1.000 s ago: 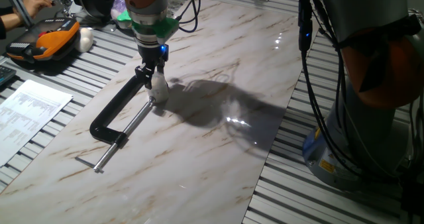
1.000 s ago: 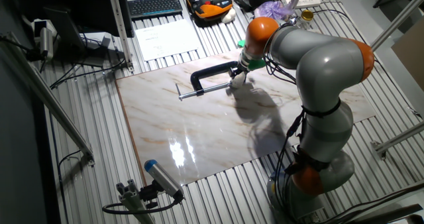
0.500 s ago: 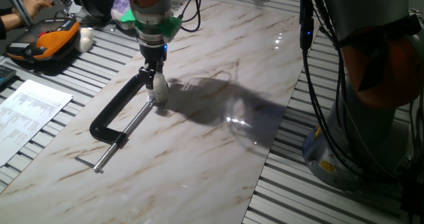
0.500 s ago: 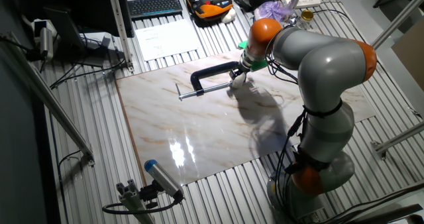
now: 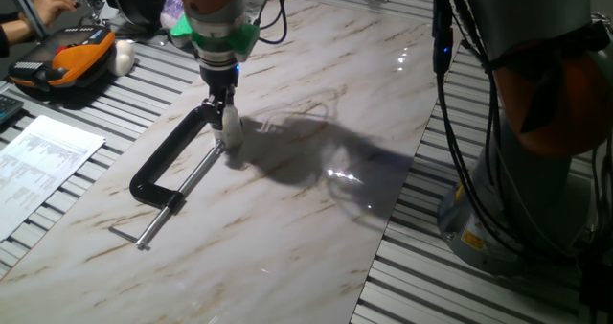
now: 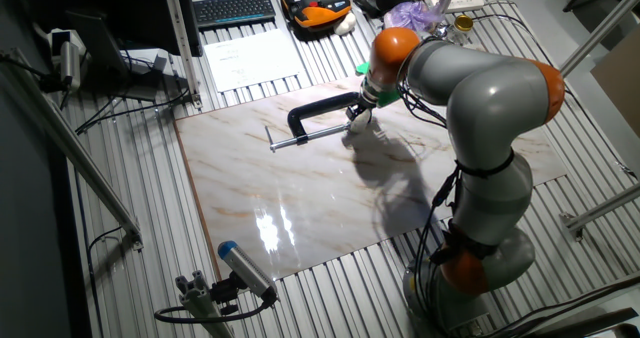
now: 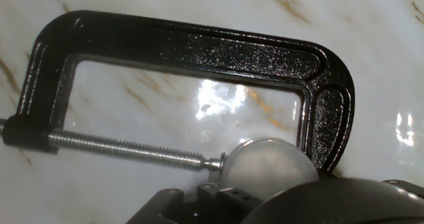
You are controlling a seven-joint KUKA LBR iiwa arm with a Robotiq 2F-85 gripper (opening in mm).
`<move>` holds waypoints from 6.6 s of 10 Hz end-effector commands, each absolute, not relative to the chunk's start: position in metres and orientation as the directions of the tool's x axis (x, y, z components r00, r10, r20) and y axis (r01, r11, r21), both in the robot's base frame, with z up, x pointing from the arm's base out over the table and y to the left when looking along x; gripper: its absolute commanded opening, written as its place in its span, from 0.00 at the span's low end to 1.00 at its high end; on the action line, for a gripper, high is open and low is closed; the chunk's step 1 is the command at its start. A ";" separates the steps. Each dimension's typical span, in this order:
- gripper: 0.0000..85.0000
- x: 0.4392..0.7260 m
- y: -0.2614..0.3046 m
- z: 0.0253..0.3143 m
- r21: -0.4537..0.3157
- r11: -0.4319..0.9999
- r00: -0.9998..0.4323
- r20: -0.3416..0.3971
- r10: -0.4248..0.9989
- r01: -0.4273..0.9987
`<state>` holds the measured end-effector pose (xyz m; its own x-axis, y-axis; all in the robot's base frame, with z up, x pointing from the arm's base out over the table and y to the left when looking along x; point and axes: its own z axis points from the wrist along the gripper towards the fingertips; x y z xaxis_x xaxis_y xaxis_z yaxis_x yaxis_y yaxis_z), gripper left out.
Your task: Unscrew the lid from the jar
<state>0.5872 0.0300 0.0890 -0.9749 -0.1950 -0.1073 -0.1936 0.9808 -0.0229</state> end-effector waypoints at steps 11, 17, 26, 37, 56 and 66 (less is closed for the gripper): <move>0.20 0.587 0.031 0.085 -0.016 0.902 -0.891 -0.149 -0.429 -0.431; 0.80 0.587 0.031 0.084 -0.005 0.918 -0.902 -0.184 -0.391 -0.397; 1.00 0.603 0.032 0.116 -0.029 0.999 -0.991 -0.128 -0.036 -0.032; 0.80 0.609 0.031 0.132 0.022 -0.040 0.039 0.023 0.999 0.999; 1.00 0.593 0.027 0.120 0.005 -0.456 0.454 0.096 0.886 0.890; 1.00 0.594 0.026 0.120 -0.013 -0.431 0.430 0.113 0.896 0.902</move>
